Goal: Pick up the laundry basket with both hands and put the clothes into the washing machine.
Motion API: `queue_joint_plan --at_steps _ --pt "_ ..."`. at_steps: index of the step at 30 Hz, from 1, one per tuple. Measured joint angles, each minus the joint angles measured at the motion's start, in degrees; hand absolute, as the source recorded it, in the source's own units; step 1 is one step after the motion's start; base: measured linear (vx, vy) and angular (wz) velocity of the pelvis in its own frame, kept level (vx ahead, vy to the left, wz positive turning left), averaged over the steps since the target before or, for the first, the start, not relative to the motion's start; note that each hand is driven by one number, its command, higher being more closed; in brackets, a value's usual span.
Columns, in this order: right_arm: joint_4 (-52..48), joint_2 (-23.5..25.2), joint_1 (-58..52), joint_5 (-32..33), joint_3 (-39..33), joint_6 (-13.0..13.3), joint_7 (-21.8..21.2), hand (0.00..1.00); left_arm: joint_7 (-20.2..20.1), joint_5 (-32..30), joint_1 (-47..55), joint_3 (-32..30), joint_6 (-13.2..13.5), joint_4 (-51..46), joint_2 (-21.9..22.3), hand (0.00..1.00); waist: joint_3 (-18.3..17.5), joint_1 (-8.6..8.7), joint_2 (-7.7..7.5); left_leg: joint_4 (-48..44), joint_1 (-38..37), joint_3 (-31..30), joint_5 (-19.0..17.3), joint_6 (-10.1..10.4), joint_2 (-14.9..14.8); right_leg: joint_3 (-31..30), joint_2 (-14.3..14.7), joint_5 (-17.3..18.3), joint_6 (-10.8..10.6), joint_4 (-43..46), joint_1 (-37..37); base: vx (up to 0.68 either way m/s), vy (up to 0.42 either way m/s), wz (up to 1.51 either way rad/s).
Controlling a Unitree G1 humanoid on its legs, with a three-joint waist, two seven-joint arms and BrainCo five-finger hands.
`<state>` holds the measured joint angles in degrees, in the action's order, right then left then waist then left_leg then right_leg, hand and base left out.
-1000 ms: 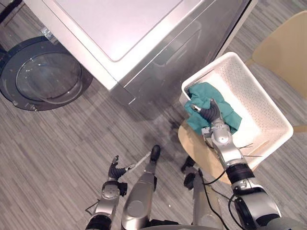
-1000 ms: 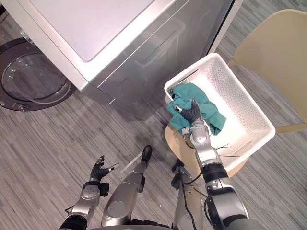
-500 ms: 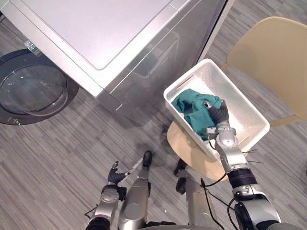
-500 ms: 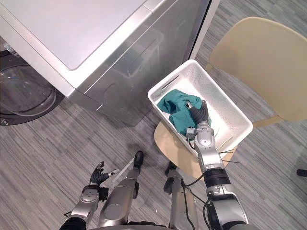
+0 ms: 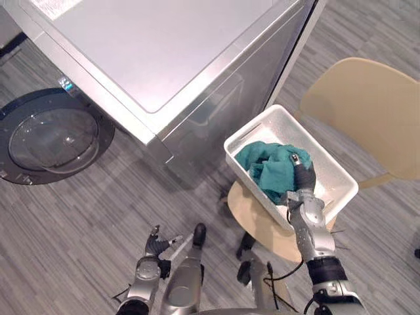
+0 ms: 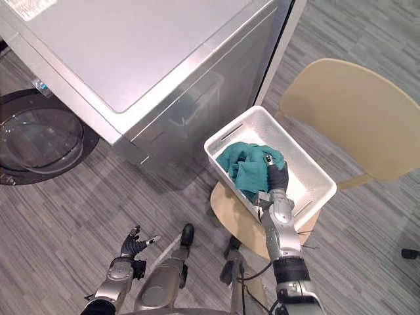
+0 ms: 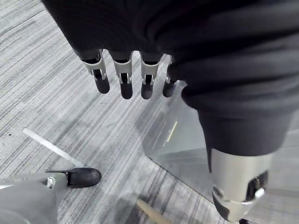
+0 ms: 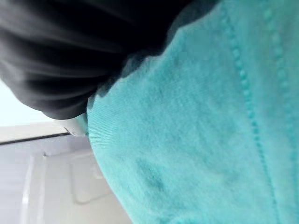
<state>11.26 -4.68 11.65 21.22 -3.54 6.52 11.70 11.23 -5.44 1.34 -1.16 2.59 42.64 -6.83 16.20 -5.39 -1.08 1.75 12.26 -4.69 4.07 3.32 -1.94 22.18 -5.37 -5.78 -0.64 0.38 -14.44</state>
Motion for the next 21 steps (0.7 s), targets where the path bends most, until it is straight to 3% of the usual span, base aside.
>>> queue_joint_plan --at_steps 7,10,13,14,15,16,18,20,21 --pt "-15.46 2.25 -5.46 5.52 0.23 3.82 -3.19 1.00 -0.02 -0.17 4.70 -1.79 -1.09 3.04 -0.07 0.00 -5.15 0.18 -1.17 -0.05 -4.88 3.84 -2.72 -0.22 -0.83 -3.90 1.42 -0.37 0.15 -2.24 3.71 0.10 0.009 -0.32" --pt "-19.90 2.20 -4.76 5.91 2.05 4.52 -4.29 1.00 -0.02 -0.24 5.19 -2.31 -1.10 3.94 0.00 0.00 -5.70 -0.20 -1.59 -0.86 -6.64 6.92 -3.69 -0.32 -1.00 -7.12 1.81 -0.71 0.29 -2.16 4.28 0.05 0.020 -0.54" --pt "-22.17 2.29 -4.45 5.90 4.35 4.63 -4.66 1.00 -0.03 -0.22 5.27 -3.10 -1.06 3.83 0.12 0.00 -5.75 0.54 -1.48 -4.91 -6.27 7.97 -5.44 -1.24 -1.15 -9.45 1.49 -0.20 -0.67 1.39 3.43 0.00 0.043 -0.38" --pt "-23.26 2.38 -4.43 5.88 4.42 4.63 -4.76 1.00 -0.05 -0.19 4.72 -3.65 -1.01 3.82 0.16 0.00 -5.89 0.41 -1.17 -6.26 -5.08 8.04 -5.55 -1.48 -1.80 -11.39 1.59 -0.20 -2.29 2.03 3.29 -0.02 0.035 0.02" --pt "-25.02 2.54 -4.48 5.88 4.40 5.18 -4.76 1.00 -0.02 -0.07 4.29 -4.54 -0.76 3.25 0.12 0.00 -5.86 0.54 -0.88 -6.55 -5.12 7.19 -5.70 -1.66 -2.27 -12.34 0.52 7.12 -1.02 13.09 0.70 0.00 0.029 0.41" --pt "-25.79 2.55 -4.50 5.72 4.06 6.14 -4.76 1.00 0.02 0.17 4.31 -5.30 -0.28 1.89 0.06 0.00 -5.93 0.82 -1.02 -6.96 -4.90 5.93 -5.69 -1.65 -1.94 -12.52 -1.54 12.73 -1.63 22.35 0.52 0.02 -0.018 0.54" --pt "-26.20 2.56 -4.26 5.14 4.60 6.84 -4.77 1.00 0.28 0.40 4.72 -6.22 -0.11 0.87 0.37 0.00 -6.34 0.10 -1.53 -8.56 -3.93 4.55 -5.69 -1.64 -1.44 -13.95 -3.17 16.07 -4.08 25.06 3.29 -0.02 -0.085 0.59" --pt "-26.20 2.48 -3.50 5.07 5.42 6.92 -4.86 1.00 0.64 0.84 5.12 -6.41 0.24 -1.00 0.45 0.00 -6.97 -1.13 -2.12 -10.68 -0.94 3.31 -5.70 -1.61 -1.02 -15.14 -3.15 17.77 -4.81 20.40 5.26 -0.10 -0.186 0.46" --pt "-26.15 2.07 -2.39 4.75 5.84 6.96 -4.59 1.00 1.13 1.33 5.08 -7.03 0.47 -2.33 1.00 0.00 -7.28 -1.94 -1.69 -12.14 2.12 2.53 -5.51 -1.30 -1.35 -14.05 -2.31 18.18 -4.55 15.75 5.62 -0.17 -0.217 0.58"
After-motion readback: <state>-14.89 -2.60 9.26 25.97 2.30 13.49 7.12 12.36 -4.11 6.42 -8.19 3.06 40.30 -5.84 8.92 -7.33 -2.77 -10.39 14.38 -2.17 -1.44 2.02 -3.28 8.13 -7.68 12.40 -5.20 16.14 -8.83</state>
